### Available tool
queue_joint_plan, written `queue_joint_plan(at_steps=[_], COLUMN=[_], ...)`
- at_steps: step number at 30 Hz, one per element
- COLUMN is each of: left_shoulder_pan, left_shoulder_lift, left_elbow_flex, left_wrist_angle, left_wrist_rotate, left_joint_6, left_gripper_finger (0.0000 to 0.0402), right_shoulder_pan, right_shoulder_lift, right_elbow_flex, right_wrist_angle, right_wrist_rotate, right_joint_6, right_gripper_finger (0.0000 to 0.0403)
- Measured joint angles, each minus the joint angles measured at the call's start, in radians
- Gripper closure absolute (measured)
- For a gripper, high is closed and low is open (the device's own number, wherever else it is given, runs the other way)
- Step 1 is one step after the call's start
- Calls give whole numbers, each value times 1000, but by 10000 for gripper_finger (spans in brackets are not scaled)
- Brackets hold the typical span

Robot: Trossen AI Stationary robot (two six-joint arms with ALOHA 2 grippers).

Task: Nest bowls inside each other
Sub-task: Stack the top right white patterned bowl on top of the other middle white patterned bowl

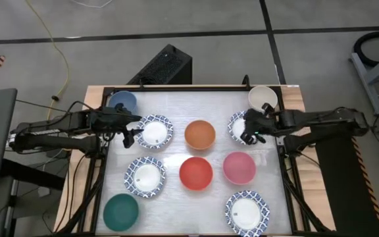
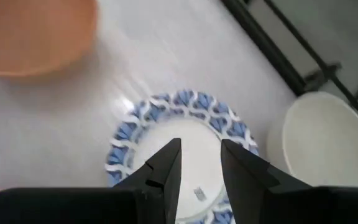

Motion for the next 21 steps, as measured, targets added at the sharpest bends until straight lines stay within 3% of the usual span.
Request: queue_joint_plan(at_steps=[8, 17, 21], left_shoulder_pan=[0, 0, 0], left_shoulder_lift=[-1, 0, 0], left_elbow_flex=[0, 0, 0], left_wrist_angle=[0, 0, 0], left_wrist_rotate=[-12, -13, -13], left_joint_6=[10, 11, 19], left_gripper_finger=[169, 169, 169], right_shoulder_pan=[-4, -40, -64], right_shoulder_lift=[163, 312, 369], right_elbow_flex=[36, 44, 44], right_wrist_angle=[6, 56, 88], right_wrist_rotate=[-96, -262, -304], right_joint_6=[14, 17, 18], right_gripper_finger=[257, 187, 175])
